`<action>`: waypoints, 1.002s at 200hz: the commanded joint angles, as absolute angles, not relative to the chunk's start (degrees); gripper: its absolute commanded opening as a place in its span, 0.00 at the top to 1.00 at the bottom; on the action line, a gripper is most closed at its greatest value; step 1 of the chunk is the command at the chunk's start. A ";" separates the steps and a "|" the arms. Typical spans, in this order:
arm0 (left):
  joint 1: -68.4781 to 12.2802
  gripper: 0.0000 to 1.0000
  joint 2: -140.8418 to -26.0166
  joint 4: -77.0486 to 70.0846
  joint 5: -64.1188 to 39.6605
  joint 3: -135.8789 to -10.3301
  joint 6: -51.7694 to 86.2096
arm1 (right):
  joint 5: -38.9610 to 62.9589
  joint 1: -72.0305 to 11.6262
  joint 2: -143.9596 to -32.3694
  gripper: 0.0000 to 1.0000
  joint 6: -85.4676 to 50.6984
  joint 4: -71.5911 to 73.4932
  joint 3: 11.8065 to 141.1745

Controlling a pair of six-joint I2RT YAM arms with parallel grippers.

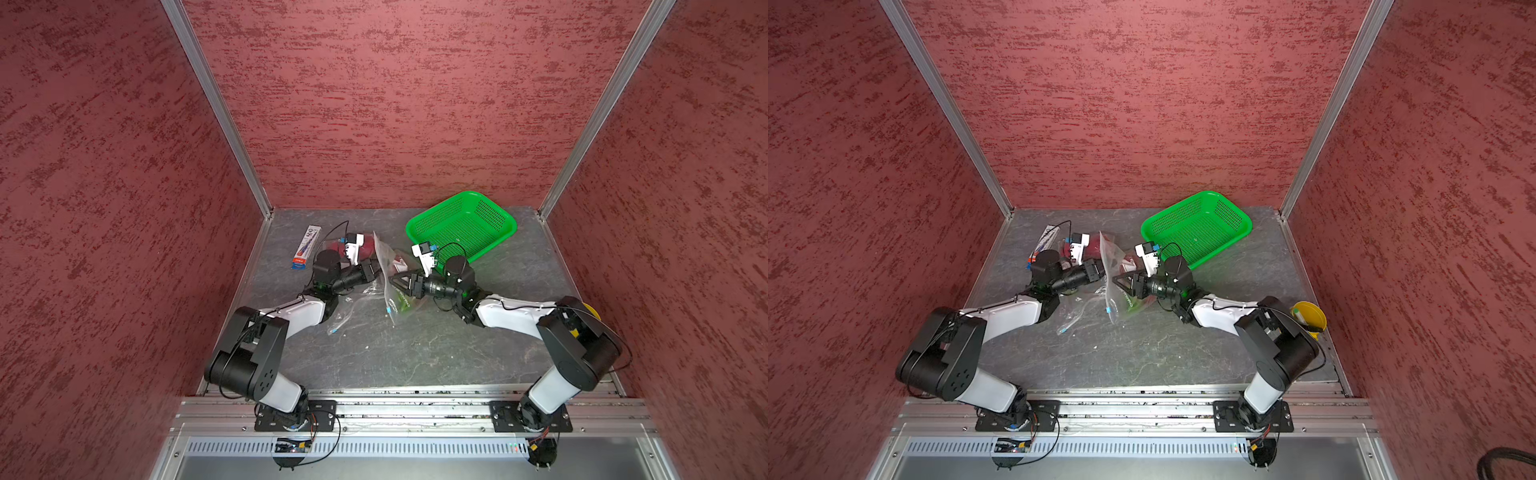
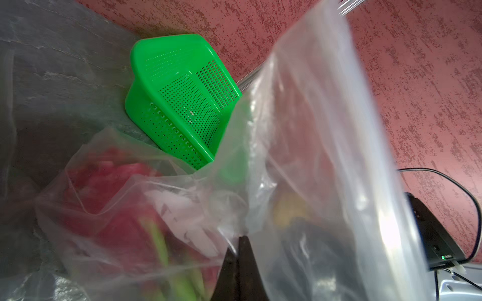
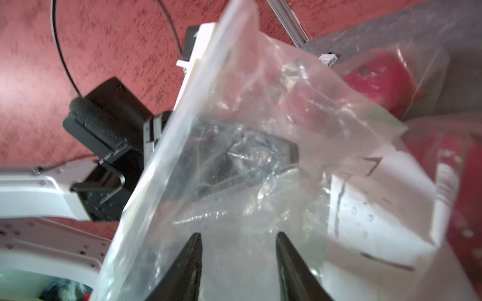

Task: Open the zip-top bag and take out the dragon fruit
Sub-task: Open the zipper of the food storage bag at the center of the board.

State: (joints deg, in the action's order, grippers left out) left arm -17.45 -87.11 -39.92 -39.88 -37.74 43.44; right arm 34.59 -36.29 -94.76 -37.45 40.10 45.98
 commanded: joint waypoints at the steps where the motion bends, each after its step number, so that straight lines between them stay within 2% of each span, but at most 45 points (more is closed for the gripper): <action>1: -17.75 1.00 -87.27 -42.57 -39.45 -38.19 44.54 | 35.26 -36.47 -95.62 0.61 -38.67 43.93 45.80; 8: -17.75 1.00 -87.19 -42.63 -39.46 -38.08 44.69 | 35.19 -36.40 -95.79 0.63 -38.76 44.03 45.82; 25: -17.76 1.00 -87.21 -43.01 -39.46 -37.82 44.96 | 34.99 -36.47 -96.06 0.87 -38.89 44.36 45.89; 37: -17.58 1.00 -87.15 -43.32 -39.54 -37.63 45.00 | 34.46 -36.41 -95.91 1.00 -38.61 44.03 45.90; 100: -11.75 1.00 -89.49 -54.40 -48.41 -39.30 50.80 | 29.19 -36.51 -90.50 1.00 -33.05 36.12 45.39; 143: -12.91 1.00 -90.19 -58.82 -51.18 -46.17 53.26 | 29.87 -37.65 -91.55 1.00 -33.09 36.62 48.86; 161: -13.43 1.00 -90.52 -60.42 -51.78 -47.58 54.54 | 30.52 -38.30 -92.02 0.86 -33.39 37.84 50.36; 177: -13.88 1.00 -91.17 -60.20 -52.20 -47.99 54.58 | 29.47 -38.42 -91.69 0.56 -32.76 37.59 51.17; 194: -14.30 1.00 -92.55 -59.06 -52.40 -47.30 54.55 | 24.97 -38.35 -89.89 0.36 -31.15 36.93 49.99; 200: -14.39 1.00 -93.05 -59.18 -52.45 -46.92 54.81 | 23.67 -38.21 -89.27 0.32 -30.80 36.84 49.33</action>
